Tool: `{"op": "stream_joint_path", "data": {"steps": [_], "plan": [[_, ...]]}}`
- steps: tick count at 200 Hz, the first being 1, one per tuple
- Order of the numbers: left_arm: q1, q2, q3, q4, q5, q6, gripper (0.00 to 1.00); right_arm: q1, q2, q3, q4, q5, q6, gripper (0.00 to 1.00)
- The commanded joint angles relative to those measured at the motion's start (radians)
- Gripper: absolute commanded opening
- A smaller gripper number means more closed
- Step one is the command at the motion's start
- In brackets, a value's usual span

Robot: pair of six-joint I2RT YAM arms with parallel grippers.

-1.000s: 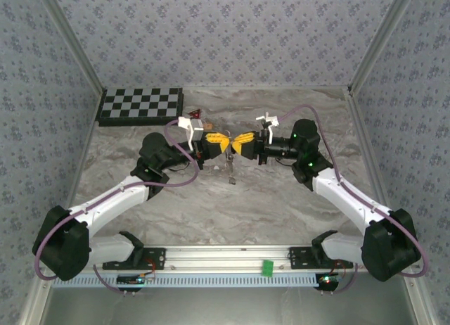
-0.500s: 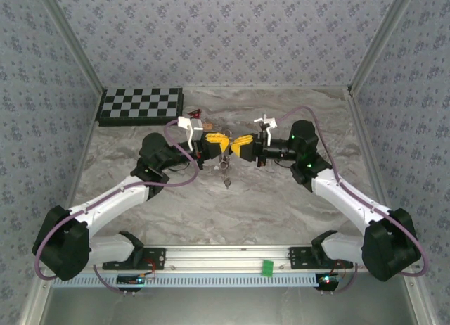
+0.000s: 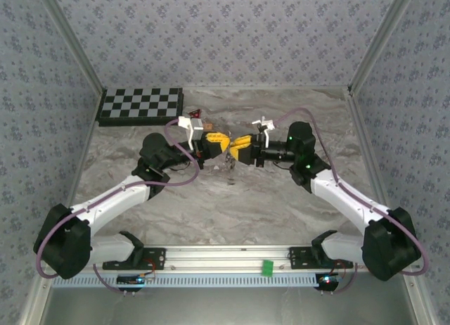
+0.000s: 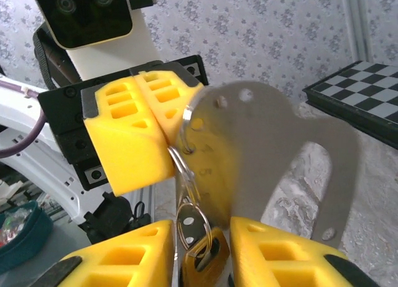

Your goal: Put the keys on the keyring

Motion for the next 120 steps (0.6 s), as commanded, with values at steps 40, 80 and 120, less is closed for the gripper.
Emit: {"op": "stream_joint_path", "data": {"steps": [40, 80, 120], "plan": [[-0.007, -0.008, 0.013, 0.060, 0.005, -0.006, 0.00, -0.061, -0.130, -0.078, 0.076, 0.089, 0.022, 0.32], [-0.010, -0.007, 0.014, 0.061, 0.003, -0.009, 0.00, -0.063, -0.105, -0.064, 0.189, 0.087, 0.094, 0.34], [-0.010, -0.004, 0.017, 0.064, 0.001, -0.015, 0.00, -0.029, -0.038, -0.025, 0.249, 0.062, 0.123, 0.33]]}}
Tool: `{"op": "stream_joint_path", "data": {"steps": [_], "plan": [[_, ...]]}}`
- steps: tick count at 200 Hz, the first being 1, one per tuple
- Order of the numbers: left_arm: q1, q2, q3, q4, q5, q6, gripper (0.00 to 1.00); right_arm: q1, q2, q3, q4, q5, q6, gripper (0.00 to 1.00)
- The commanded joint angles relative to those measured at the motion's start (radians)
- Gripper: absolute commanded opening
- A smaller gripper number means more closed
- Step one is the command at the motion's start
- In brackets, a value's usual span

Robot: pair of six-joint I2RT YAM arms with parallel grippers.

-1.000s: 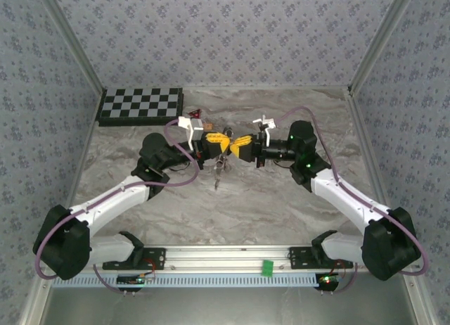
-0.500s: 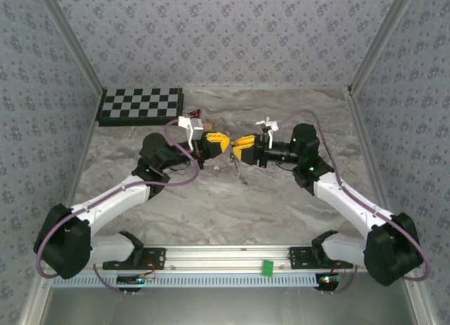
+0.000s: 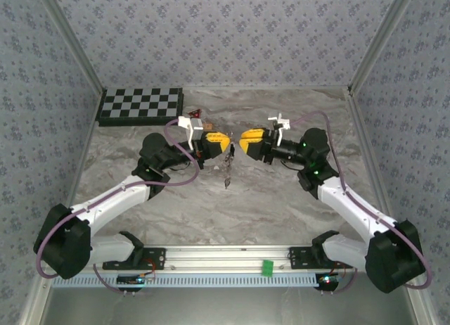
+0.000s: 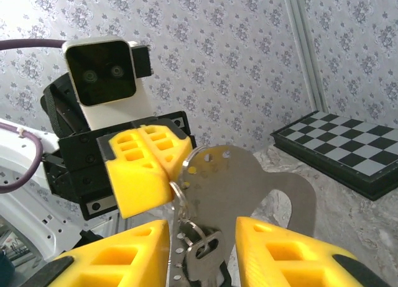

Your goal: Put the keys on the keyring

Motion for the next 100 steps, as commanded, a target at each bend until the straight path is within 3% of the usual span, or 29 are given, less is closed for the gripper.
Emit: {"op": "stream_joint_path", "data": {"steps": [1, 35, 100], "plan": [[-0.008, -0.004, 0.017, 0.061, 0.002, -0.011, 0.00, 0.022, 0.032, 0.044, 0.074, -0.014, 0.032, 0.33], [-0.009, -0.007, 0.017, 0.058, 0.000, -0.008, 0.00, 0.049, 0.070, 0.069, 0.094, -0.030, 0.036, 0.30], [-0.007, -0.014, 0.013, 0.052, -0.008, -0.004, 0.00, 0.055, 0.099, 0.067, 0.085, -0.039, 0.031, 0.13]]}}
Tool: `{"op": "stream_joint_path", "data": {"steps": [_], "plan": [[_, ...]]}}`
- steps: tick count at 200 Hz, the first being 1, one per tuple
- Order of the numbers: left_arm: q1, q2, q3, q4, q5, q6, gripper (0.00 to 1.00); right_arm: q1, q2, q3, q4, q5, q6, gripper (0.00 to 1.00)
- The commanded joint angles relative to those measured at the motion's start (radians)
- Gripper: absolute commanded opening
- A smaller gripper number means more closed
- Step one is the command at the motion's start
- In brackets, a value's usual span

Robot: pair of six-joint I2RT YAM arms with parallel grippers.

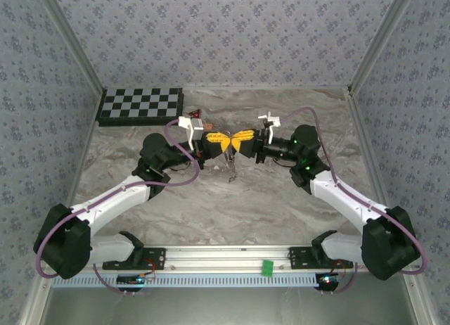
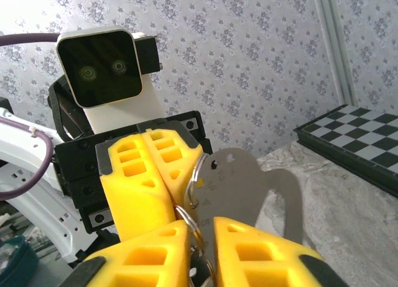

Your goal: Put the keys on the keyring

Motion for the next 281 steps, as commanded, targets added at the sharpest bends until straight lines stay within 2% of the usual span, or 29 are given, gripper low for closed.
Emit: {"op": "stream_joint_path", "data": {"steps": [1, 38, 71, 89, 114, 154, 233, 281], "plan": [[-0.004, -0.014, 0.013, 0.053, -0.002, -0.004, 0.00, 0.004, 0.010, 0.023, 0.030, -0.016, 0.001, 0.12], [-0.005, -0.010, 0.013, 0.050, -0.001, -0.002, 0.00, 0.000, 0.006, 0.020, 0.019, -0.026, -0.004, 0.00], [-0.004, -0.010, 0.032, -0.023, -0.005, 0.021, 0.00, -0.014, -0.029, 0.047, -0.120, -0.029, -0.082, 0.00], [0.004, -0.008, 0.056, -0.095, 0.010, 0.037, 0.13, -0.020, -0.051, 0.082, -0.265, -0.034, -0.158, 0.00], [0.026, -0.016, 0.073, -0.159, 0.041, 0.056, 0.22, -0.023, -0.059, 0.198, -0.619, -0.023, -0.343, 0.00], [0.059, -0.039, 0.080, -0.258, 0.091, 0.101, 0.24, -0.004, 0.010, 0.455, -1.186, 0.065, -0.647, 0.00], [0.078, -0.056, 0.086, -0.363, 0.127, 0.187, 0.25, 0.063, 0.221, 0.804, -1.668, 0.218, -0.884, 0.00], [0.079, -0.046, 0.103, -0.427, 0.159, 0.231, 0.29, 0.098, 0.302, 0.878, -1.742, 0.250, -0.947, 0.00]]}}
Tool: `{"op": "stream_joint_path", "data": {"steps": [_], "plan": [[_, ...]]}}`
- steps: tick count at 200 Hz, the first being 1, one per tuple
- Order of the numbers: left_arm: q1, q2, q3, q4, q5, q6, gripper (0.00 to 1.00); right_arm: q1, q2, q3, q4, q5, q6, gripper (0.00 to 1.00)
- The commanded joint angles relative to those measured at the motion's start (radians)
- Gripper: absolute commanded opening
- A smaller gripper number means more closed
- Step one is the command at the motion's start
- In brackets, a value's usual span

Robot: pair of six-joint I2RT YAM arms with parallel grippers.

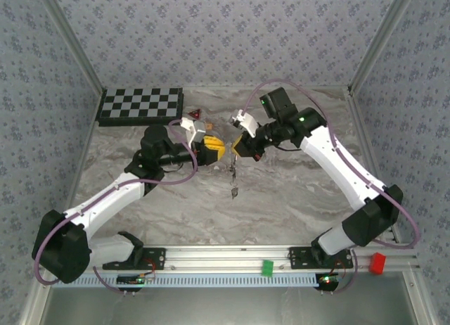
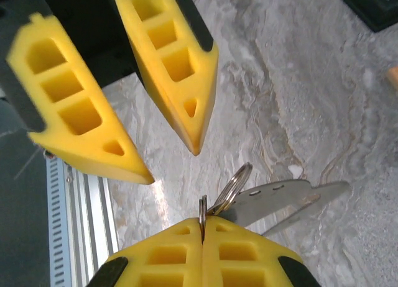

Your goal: Put the keys on the keyring

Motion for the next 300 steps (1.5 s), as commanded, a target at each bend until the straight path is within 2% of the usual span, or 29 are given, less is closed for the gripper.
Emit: {"op": "stream_joint_path", "data": {"steps": [1, 104, 123, 216, 234, 273, 300], "plan": [[0.005, -0.013, 0.048, -0.034, 0.045, 0.041, 0.29, 0.014, 0.018, 0.058, -0.101, 0.023, -0.067, 0.00], [0.006, 0.054, 0.084, -0.060, 0.100, 0.041, 0.32, -0.006, -0.022, 0.012, -0.009, -0.058, -0.063, 0.00], [0.005, 0.059, 0.087, -0.061, 0.114, 0.041, 0.36, -0.009, -0.032, 0.006, 0.006, -0.077, -0.058, 0.00], [0.004, 0.074, 0.096, -0.045, 0.135, 0.028, 0.35, -0.004, -0.034, 0.000, 0.014, -0.129, -0.059, 0.00], [0.004, 0.069, 0.092, -0.034, 0.142, 0.025, 0.31, -0.001, -0.034, -0.003, 0.013, -0.132, -0.061, 0.00], [0.003, 0.059, 0.082, -0.023, 0.151, 0.027, 0.09, -0.001, -0.035, -0.008, 0.013, -0.127, -0.061, 0.00], [0.004, 0.055, 0.081, -0.021, 0.156, 0.026, 0.04, 0.001, -0.033, -0.010, 0.011, -0.134, -0.061, 0.00]]}}
